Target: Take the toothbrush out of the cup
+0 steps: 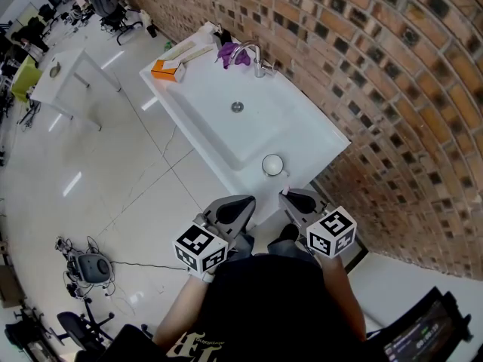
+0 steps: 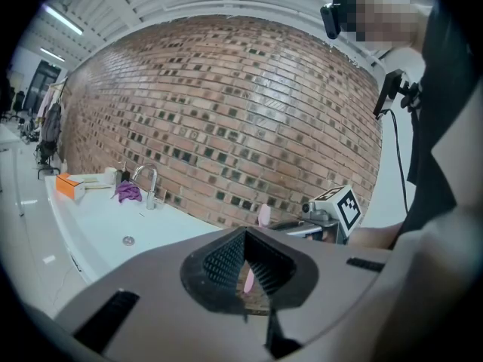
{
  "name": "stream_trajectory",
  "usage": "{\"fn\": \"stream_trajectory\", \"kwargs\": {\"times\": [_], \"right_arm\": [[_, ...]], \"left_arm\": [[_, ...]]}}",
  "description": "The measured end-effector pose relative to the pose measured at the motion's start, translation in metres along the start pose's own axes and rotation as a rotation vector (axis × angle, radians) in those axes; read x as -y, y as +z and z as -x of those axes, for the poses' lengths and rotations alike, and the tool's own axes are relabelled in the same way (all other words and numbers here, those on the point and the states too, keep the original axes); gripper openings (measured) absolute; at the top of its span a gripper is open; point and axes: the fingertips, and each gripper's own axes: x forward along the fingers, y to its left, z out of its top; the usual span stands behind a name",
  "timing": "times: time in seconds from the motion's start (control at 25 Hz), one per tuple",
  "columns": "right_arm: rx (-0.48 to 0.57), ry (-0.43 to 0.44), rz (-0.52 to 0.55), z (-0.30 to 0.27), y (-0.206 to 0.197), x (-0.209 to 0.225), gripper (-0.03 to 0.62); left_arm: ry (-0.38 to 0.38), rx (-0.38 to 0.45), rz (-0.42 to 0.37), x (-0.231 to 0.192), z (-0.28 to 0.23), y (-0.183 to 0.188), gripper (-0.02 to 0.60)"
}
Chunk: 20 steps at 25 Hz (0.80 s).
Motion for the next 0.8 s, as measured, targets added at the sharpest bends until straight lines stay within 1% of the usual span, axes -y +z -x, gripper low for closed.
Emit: {"fn": "stream_trajectory", "kwargs": {"times": [0.8], "right_arm": [[0.0,0.011,-0.006,0.003,0.0016,0.0012,0.0]], "left_arm": [[0.001,0.003,0.001,0.0024,-0.0013,0.0004,-0.003]]}}
